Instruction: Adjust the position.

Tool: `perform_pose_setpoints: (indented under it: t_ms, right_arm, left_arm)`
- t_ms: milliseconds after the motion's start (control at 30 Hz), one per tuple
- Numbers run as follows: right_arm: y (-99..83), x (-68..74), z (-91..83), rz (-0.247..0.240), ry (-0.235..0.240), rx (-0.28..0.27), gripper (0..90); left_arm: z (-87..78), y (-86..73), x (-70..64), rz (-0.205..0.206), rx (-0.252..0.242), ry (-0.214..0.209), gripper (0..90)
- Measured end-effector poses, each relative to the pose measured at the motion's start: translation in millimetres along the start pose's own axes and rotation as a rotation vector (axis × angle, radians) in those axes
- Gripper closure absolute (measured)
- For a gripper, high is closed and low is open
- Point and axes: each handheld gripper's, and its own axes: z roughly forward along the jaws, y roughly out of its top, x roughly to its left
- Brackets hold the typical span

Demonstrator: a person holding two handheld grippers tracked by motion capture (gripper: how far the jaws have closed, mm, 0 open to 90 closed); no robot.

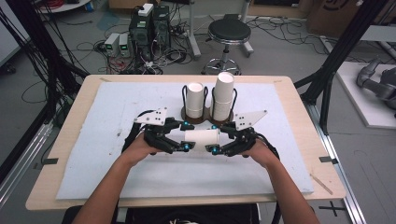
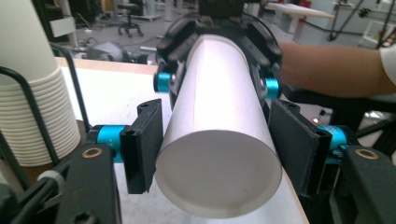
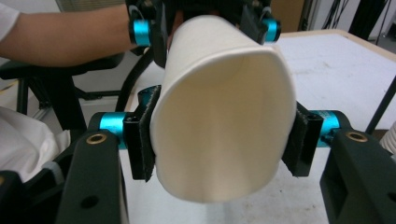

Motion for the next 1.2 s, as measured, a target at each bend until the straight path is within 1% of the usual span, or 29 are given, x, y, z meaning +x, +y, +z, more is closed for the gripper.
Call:
perform_pose_setpoints:
  t_ms: [33,100,133,167,233,267,333,367,400,433,467,500,533,600,633,667,700,767,800,867,900,933,967,1033,1067,1133,1200]
  right_arm:
    - [0.3,0.1,-0.4,0.006,0.002,-0.011,37.2]
    - [0.5,-0.1,-0.2,0.046,-0.003,-0.040,27.9]
    - [0.3,-0.2,0.3,0.057,-0.010,-0.052,20.8]
    - [0.1,-0.2,1.1,0.073,-0.024,-0.067,15.8]
    - [-0.4,-0.1,2.6,0.105,-0.034,-0.078,15.9]
    - [-0.9,-0.5,4.3,0.111,-0.038,-0.076,15.8]
    - [-1.4,-0.9,6.7,0.109,-0.030,-0.070,15.9]
    - [-1.3,-0.8,7.4,0.106,-0.023,-0.068,15.9]
    - [-1.2,-1.1,7.7,0.100,-0.012,-0.069,17.8]
    - [-0.9,-1.2,7.3,0.087,-0.005,-0.068,24.7]
    - [-0.7,-0.8,6.5,0.075,0.006,-0.068,31.9]
    - [-0.3,-0.3,5.5,0.060,0.006,-0.066,33.3]
    - [0.0,-0.2,4.8,0.055,0.006,-0.062,34.4]
    - [0.1,-0.2,3.2,0.038,0.002,-0.051,36.0]
    - [0.2,-0.2,2.5,0.033,-0.002,-0.049,36.7]
    - [0.2,-0.3,1.3,0.033,-0.007,-0.043,37.2]
    - [0.1,-0.3,0.8,0.033,-0.011,-0.040,37.4]
    - [-0.6,-0.9,-1.5,0.036,-0.025,-0.021,38.5]
    - [-0.9,-1.4,-1.7,0.035,-0.027,-0.017,39.0]
    - [-0.7,-1.5,-1.7,0.039,-0.020,-0.007,39.4]
    - [-0.4,-1.5,-0.6,0.031,-0.020,-0.003,39.5]
    - [0.0,-1.1,0.1,0.031,-0.012,0.002,39.5]
    - [0.1,-0.8,0.6,0.032,-0.007,-0.002,39.7]
    - [0.5,-0.3,0.5,0.033,0.003,-0.005,40.4]
    - [0.7,0.2,0.2,0.041,0.008,-0.011,40.4]
    - [1.2,0.0,-0.3,0.037,0.010,-0.023,39.8]
    - [1.5,-0.1,-0.9,0.047,0.007,-0.038,35.4]
  left_arm:
    - [-0.4,0.5,0.1,0.001,-0.010,-0.003,37.7]
    - [-1.5,1.1,0.5,0.006,-0.028,0.000,37.5]
    - [-2.2,1.3,0.5,0.001,-0.037,0.000,37.5]
    - [-2.7,1.7,0.5,0.004,-0.044,0.000,37.6]
    - [-3.5,2.6,0.3,0.001,-0.067,-0.004,37.6]
    - [-3.6,3.1,-0.2,0.002,-0.076,-0.002,37.6]
    - [-3.5,3.7,-1.1,0.003,-0.084,-0.004,37.6]
    - [-3.2,3.8,-1.3,0.008,-0.081,-0.006,37.6]
    - [-2.7,3.6,-1.6,0.008,-0.076,-0.003,37.6]
    - [-2.6,3.4,-1.2,0.008,-0.072,0.003,37.6]
    - [-2.8,2.5,-0.6,0.000,-0.072,-0.001,37.8]
    - [-2.4,1.6,-0.4,-0.002,-0.071,-0.004,37.8]
    - [-1.5,1.1,-0.5,-0.005,-0.061,-0.001,37.6]
    - [0.4,0.8,-1.1,0.001,-0.046,0.013,36.7]
    - [1.3,1.4,-2.1,0.011,-0.035,0.037,34.8]
    - [1.8,1.5,-2.6,0.004,-0.034,0.045,29.0]
    - [1.9,2.0,-2.7,-0.005,-0.025,0.054,25.3]
    - [1.7,1.7,-3.3,0.004,-0.007,0.061,24.8]
    - [2.4,1.2,-3.5,-0.001,0.002,0.056,24.8]
    - [4.5,0.4,-3.6,0.003,0.013,0.052,25.6]
    - [5.2,-0.1,-3.3,0.013,0.021,0.041,28.4]
    - [5.6,-0.4,-3.4,0.017,0.026,0.043,31.8]
    - [5.4,-1.1,-2.8,0.015,0.033,0.032,36.0]
    - [5.1,-1.7,-2.2,0.008,0.039,0.022,36.8]
    - [5.3,-1.9,-2.3,0.009,0.040,0.019,37.2]
    - [5.6,-1.9,-2.5,0.012,0.033,0.013,37.7]
    - [4.8,-1.2,-1.9,0.010,0.018,0.008,37.6]
